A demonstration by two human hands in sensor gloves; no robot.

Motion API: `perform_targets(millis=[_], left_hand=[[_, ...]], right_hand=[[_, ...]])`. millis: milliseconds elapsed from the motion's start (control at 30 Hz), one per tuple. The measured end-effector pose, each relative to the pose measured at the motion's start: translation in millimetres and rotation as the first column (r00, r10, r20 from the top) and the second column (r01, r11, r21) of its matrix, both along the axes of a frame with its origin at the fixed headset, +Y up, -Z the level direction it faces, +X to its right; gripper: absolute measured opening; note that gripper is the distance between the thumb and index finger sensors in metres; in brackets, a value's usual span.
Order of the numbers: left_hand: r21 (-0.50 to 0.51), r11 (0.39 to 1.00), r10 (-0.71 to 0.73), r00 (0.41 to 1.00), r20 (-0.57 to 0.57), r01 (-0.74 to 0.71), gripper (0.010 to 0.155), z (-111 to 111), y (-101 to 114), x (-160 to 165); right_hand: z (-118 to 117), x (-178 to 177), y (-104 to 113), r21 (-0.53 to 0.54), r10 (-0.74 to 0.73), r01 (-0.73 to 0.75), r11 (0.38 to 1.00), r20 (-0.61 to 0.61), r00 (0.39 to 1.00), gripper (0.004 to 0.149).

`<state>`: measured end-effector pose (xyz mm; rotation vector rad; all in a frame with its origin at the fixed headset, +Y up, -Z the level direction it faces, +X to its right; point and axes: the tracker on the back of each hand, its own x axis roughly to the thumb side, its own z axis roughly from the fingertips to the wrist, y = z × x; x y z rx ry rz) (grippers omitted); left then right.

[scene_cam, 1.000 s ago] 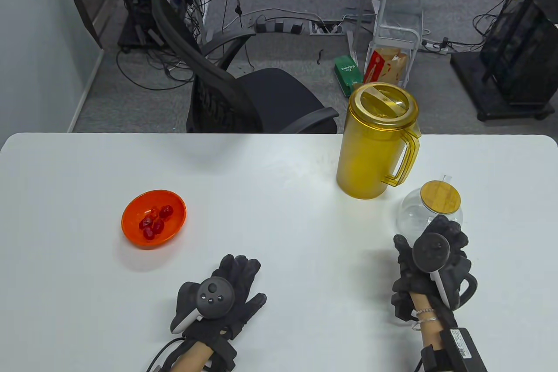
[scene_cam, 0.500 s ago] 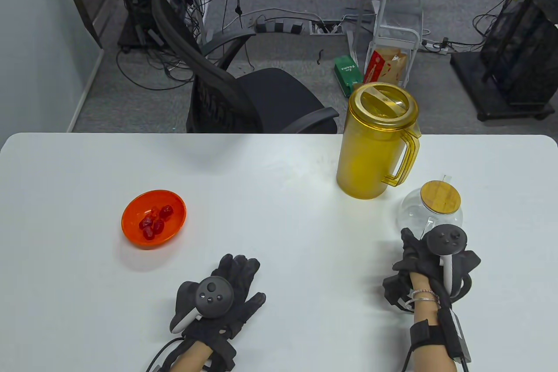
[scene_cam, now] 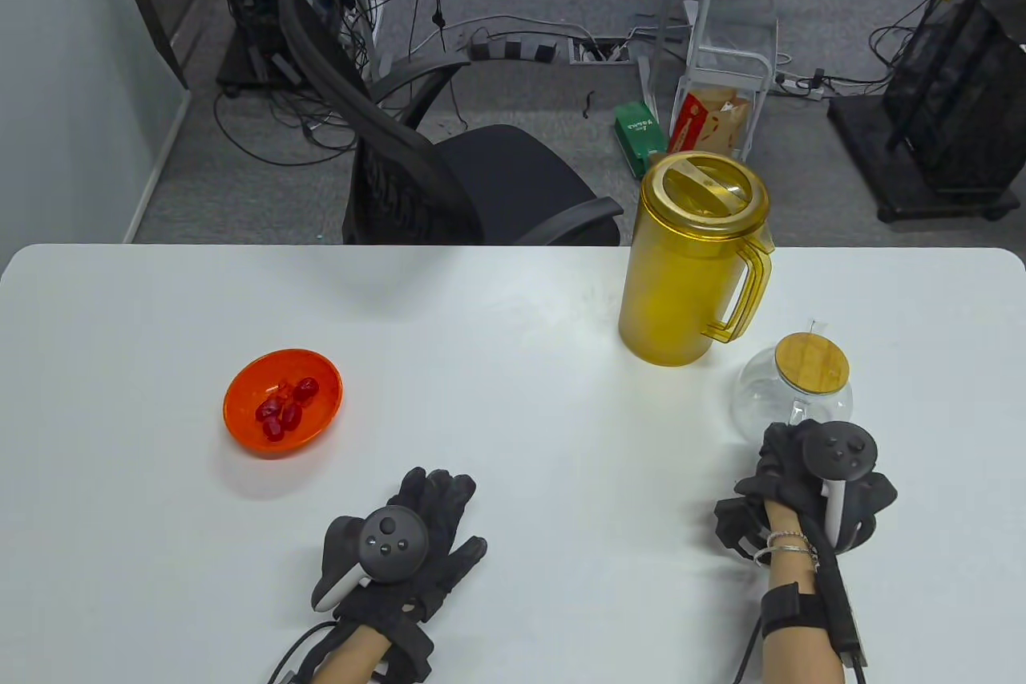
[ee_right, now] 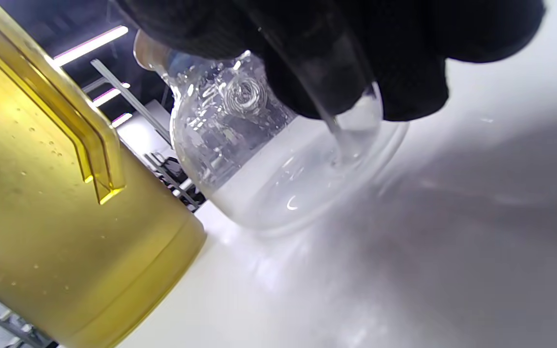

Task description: Make wolfberry and red date tea

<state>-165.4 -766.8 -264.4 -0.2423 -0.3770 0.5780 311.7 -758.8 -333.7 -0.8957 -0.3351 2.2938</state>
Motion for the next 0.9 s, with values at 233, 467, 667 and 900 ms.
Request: perform_targets(millis=[233, 467, 667, 900], left_hand=[[-0.003, 1.0, -0.011, 1.0, 0.004, 0.011, 0.072, 0, -1, 1], [0.007, 1.0, -0.017, 1.0, 0.001, 0.017, 0.072, 0, 1, 0], [0.007, 1.0, -0.018, 1.0, 0.0, 0.018, 0.072, 1, 1, 0], [0.023, 1.0, -0.02, 1.0, -0.005, 0.02, 0.072, 1, 2, 0]], right_hand=[[31, 11, 2, 0.148, 0.092, -0.074, 0.986, -0.124, 0.988, 0.04], [75, 4, 16, 0.23, 0.175, -0.106, 0.967, -0.304, 0.936, 0.041], [109, -24, 34, 0.318, 0.238, -0.085, 0.944, -0.485, 0.842, 0.041], [114, -81, 37, 0.349, 0.22, 0.06, 0.935, -0.705, 0.674, 0.042]])
